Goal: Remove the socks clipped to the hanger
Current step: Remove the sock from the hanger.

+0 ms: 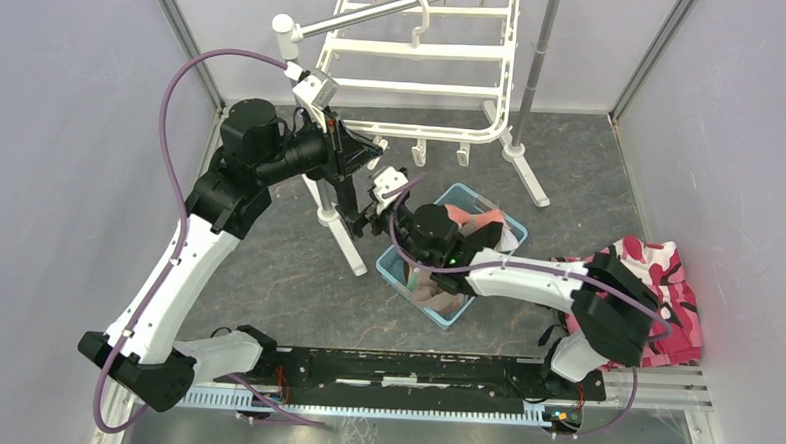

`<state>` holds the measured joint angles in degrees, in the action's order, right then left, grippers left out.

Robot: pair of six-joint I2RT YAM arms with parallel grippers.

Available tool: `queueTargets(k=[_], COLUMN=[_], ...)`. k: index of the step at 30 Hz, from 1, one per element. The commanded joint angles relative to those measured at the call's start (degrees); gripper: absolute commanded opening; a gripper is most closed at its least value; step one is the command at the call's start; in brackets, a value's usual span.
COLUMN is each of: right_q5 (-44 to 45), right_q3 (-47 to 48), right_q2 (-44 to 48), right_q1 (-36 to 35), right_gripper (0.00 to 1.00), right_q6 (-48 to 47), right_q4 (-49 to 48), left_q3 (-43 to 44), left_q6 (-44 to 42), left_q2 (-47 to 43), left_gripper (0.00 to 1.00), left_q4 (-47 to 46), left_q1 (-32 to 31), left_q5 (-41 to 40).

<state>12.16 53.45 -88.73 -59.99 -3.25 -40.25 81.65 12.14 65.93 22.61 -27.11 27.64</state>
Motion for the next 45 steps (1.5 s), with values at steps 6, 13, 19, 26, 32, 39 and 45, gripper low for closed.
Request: queueTargets(k=[6,13,19,26,32,39,45], right_q5=[-6.2,-10.4,-12.8,-20.6,-23.1,-23.5,-26.4], right_q3=[8.5,5.1,-1.8,-6.7,-9.1,-12.4,-11.7], right_q2=[-8.4,-2.6,6.4,13.2,18.9,27.1,29.2], right_q1=[0.1,0.1,1.8,4.4,5.3,7.0,9.0], right_gripper=[0.57,0.00,0.00,0.00,0.00,0.00,0.00], right_q6=[1.1,7.8,12.5,18.3,19.8,21.6,23.8], right_q4=[-10.4,-5.8,-3.8,-0.5,3.5,9.8,13.0], left_q3=[1.5,3.5,3.1,3.8,5.9,5.2,2.6], left_q6=[2.4,-2.1,-8.9,-17.6,-18.4,-17.3,-13.9], left_q2=[-2.0,-4.0,-7.8,-11.3,-10.9,-10.6,-7.2], left_gripper=[0.22,0.92,1.00,1.00,0.94,0.92,0.95], left_q4=[2.3,8.5,15.2,24.2,24.1,21.8,16.5], left_q1=[-0.1,-0.1,0.0,0.0,0.1,0.1,0.2], left_q5=[1.5,-5.4,2.5,4.5,-5.2,-1.9,8.5])
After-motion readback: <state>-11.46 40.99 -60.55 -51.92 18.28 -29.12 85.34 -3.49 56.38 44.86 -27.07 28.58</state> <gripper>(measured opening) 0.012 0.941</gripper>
